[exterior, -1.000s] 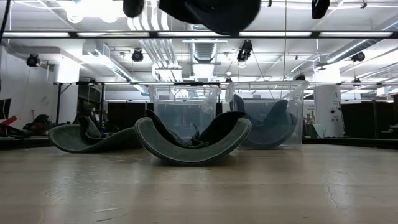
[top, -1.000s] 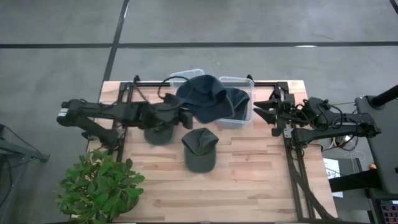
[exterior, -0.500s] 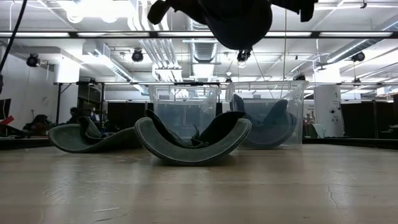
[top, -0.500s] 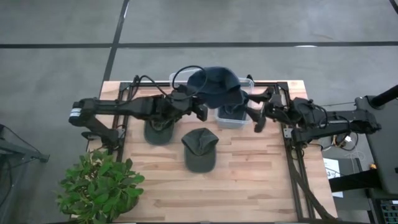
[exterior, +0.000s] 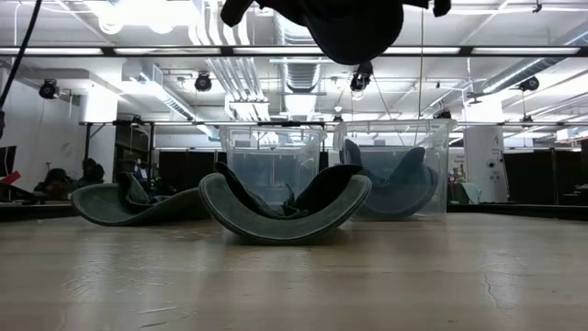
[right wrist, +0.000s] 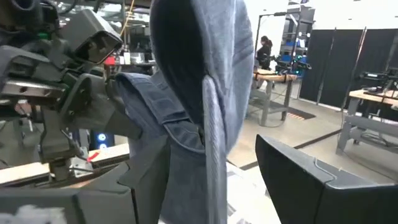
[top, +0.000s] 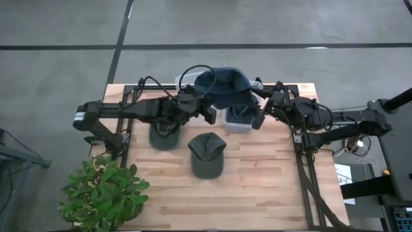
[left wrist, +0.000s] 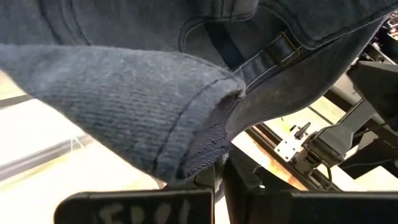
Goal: Pick & Place hat
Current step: Put the dark blue cap into the right transparent bin
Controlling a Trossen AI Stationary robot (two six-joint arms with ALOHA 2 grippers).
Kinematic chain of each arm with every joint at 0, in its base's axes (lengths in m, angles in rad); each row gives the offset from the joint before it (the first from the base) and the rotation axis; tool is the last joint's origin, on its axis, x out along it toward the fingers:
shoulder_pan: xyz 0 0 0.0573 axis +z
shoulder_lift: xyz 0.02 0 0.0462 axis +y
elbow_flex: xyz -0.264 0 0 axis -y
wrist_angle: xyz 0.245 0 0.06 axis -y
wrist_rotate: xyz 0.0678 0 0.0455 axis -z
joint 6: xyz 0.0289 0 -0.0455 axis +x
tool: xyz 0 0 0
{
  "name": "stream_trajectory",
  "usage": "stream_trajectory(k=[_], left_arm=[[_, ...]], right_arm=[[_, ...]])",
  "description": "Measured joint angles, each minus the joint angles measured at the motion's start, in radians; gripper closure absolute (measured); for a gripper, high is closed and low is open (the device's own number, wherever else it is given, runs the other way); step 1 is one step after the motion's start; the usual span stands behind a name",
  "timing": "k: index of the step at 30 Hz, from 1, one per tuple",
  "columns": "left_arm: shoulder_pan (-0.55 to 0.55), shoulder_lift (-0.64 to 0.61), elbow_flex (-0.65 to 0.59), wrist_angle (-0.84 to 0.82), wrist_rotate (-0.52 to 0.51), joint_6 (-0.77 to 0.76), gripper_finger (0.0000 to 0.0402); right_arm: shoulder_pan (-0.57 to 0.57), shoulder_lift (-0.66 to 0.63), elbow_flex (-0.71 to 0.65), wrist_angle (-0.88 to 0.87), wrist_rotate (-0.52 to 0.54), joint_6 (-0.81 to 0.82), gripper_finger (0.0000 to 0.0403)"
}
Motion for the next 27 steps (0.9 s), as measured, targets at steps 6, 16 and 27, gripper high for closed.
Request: stream_trajectory(k=[6,16,27], left_arm=[[0.000,0.003,-0.006,-0.003,0.004,0.000,0.0395],[0.000,-0.001,-0.006,-0.019,0.009,-0.001,0.0395],[-0.001,-0.008,-0.006,-0.020,0.023,0.091,0.0322]], right_arm=[[-0.001,0.088,0.067,-0.024,0.013,0.005,0.0220],[-0.004,0.148,0.226,-0.247,0.060,0.040,0.0386],[-0.027,0.118,0.251,-0.318,0.107,0.154,0.0392]])
